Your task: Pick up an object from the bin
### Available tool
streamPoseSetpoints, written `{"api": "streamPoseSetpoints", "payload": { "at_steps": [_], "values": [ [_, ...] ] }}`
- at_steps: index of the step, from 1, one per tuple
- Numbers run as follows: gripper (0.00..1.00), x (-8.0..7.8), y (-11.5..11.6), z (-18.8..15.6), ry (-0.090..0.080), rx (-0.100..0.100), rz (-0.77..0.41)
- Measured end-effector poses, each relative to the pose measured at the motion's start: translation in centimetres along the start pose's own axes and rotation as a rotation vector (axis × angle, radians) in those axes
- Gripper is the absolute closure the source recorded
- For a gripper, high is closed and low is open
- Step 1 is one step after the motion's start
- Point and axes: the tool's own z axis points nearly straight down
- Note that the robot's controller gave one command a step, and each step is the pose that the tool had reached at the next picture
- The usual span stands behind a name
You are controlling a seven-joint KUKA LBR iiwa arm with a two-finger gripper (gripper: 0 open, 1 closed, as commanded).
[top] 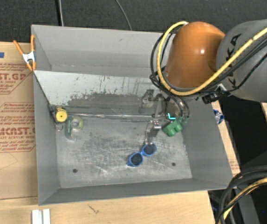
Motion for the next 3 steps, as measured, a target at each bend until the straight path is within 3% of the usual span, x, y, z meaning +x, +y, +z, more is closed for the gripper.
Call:
{"api": "streamPoseSetpoints", "payload": {
  "at_steps": [1,2,3],
  "values": [
    [0.0,4.0,-0.6,15.9,-0.019,0.001,-0.288],
    [0.0,4.1,-2.0,12.9,-0.009,0.001,-0.251],
    [0.0,3.1,-2.1,13.1,-0.007,0.0,-0.147]
  ]
}}
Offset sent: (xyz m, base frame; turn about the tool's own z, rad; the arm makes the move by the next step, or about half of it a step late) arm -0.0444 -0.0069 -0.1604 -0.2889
